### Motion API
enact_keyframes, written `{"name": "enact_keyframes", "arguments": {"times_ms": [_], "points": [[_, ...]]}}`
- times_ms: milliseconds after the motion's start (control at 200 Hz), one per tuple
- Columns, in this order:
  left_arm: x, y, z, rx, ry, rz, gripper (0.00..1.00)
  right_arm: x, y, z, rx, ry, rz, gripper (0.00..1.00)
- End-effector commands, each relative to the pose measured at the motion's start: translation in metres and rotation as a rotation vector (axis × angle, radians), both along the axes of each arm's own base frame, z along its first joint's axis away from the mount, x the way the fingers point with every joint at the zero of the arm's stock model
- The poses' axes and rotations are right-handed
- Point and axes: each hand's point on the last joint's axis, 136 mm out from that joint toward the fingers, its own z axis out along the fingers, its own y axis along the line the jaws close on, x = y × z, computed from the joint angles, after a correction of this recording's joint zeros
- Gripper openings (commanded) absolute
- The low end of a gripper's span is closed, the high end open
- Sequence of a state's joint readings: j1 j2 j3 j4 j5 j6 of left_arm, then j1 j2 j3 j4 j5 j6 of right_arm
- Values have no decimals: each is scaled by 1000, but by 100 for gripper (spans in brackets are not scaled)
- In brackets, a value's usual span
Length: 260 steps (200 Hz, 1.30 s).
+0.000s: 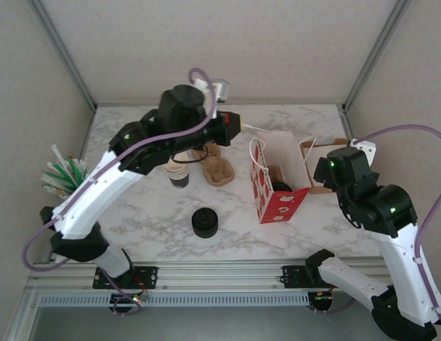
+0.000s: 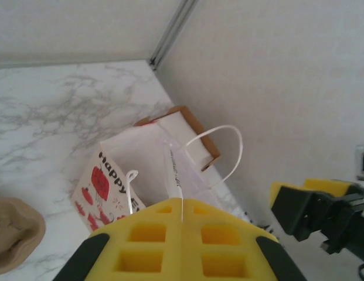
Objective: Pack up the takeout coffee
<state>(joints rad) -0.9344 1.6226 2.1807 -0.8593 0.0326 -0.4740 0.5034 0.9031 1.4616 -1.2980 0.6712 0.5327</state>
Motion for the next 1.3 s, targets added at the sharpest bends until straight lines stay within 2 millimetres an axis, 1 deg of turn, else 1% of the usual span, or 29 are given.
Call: {"name": "enact_keyframes", "arguments": {"times_ms": [0,95,310,466,636,1016,1106,1147,1297], "points": [[2,5,-11,143,-32,32,0,-2,-3,-11,12,32,-19,90],[7,-5,-21,207,-37,50,0,-2,-4,-15,27,44,-22,90],[6,-48,-40,273,-66,28,0,0,-3,-24,58,71,-13,90],[10,-72,-57,321,-92,29,0,-1,-4,-28,68,81,-19,90],[6,-100,-73,378,-152,16,5,-2,-7,-33,75,90,-29,90],[25,-130,-117,451,-162,15,5,-7,-7,-43,100,106,-26,90],[31,-134,-125,458,-162,23,5,-9,-7,-43,99,105,-24,90],[31,-137,-128,455,-158,13,5,-10,-7,-44,100,107,-24,90],[36,-143,-143,475,-145,12,10,-11,-7,-47,104,116,-22,90]]}}
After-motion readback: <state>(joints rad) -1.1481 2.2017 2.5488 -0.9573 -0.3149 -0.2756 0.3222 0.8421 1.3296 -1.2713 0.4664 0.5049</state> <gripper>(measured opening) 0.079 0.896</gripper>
